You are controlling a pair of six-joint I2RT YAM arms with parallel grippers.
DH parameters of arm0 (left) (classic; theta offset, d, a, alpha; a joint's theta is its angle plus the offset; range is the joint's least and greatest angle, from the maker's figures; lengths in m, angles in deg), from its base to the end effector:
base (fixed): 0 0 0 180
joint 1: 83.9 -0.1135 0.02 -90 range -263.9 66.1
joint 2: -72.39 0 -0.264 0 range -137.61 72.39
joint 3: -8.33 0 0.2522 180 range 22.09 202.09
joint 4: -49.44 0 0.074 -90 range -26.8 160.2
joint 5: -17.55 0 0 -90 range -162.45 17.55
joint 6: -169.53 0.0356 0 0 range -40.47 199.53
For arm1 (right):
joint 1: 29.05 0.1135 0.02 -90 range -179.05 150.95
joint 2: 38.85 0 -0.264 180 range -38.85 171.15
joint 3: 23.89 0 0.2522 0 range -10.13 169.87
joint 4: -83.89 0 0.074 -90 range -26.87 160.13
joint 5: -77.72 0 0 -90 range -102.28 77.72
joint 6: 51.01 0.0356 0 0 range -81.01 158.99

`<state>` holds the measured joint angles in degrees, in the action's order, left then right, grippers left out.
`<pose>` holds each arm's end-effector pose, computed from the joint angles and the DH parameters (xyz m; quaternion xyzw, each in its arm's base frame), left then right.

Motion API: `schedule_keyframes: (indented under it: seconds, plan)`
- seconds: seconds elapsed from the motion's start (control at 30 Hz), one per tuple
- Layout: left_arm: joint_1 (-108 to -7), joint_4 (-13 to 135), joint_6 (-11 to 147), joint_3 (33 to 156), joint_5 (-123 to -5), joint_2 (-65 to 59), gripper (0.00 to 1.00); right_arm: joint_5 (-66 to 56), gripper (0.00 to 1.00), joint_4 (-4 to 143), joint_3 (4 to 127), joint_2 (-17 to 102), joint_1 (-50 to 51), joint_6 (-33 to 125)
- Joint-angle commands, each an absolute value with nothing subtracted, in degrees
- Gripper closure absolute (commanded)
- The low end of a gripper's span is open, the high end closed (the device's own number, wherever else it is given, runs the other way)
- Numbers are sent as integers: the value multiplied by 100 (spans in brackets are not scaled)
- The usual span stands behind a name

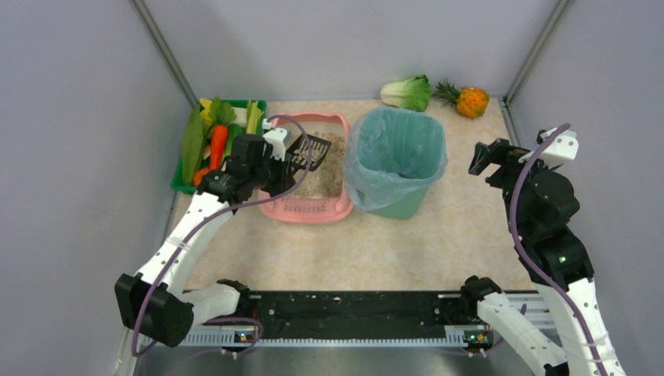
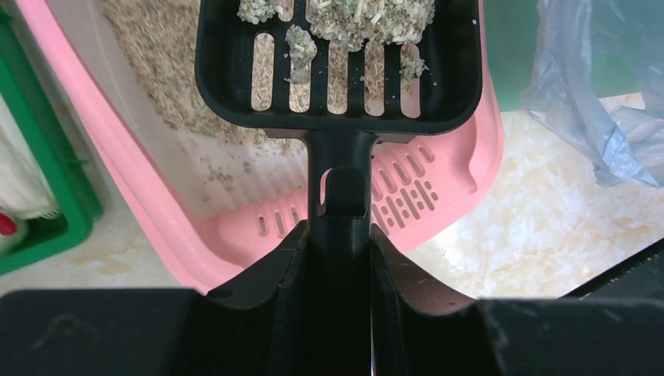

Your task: Clean the litter box

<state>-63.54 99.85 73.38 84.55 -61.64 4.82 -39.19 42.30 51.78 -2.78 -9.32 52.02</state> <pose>0.2320 -0.0932 0.3229 0.1506 0.8969 -0.1770 0.3763 0.1058 0.0208 0.4260 0.1205 0.7078 0.0300 0.6954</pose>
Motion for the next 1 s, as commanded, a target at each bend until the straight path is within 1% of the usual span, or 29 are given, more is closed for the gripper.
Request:
schedule_keyframes:
  seconds: [0.0, 0.23, 0.37, 0.53, 0.6, 0.73, 0.97]
  plan:
    - [-6333, 9414, 7987, 8678, -6105, 856, 100, -3998, 13, 4446, 5211, -417, -883, 5115]
    - [-6304, 9427, 8666, 8823, -6278, 1100, 100, -4119, 13, 4313, 5216, -584, -876, 5119]
    - [-6246, 8887, 9049, 8504, -6652, 1330, 100, -4113, 13, 4291, 5187, -596, -882, 5140]
    - [-6216, 8565, 8868, 8338, -6587, 1464, 100, -4060, 13, 4296, 5197, -571, -880, 5188]
    - [-6221, 8740, 8757, 8521, -6409, 1463, 100, -4096, 13, 4289, 5206, -575, -883, 5181]
    - [-6222, 8906, 8936, 8690, -6700, 1344, 100, -4114, 13, 4291, 5203, -579, -876, 5160]
    - [-6219, 9164, 8780, 9293, -6287, 955, 100, -4117, 13, 4284, 5226, -578, -880, 5163]
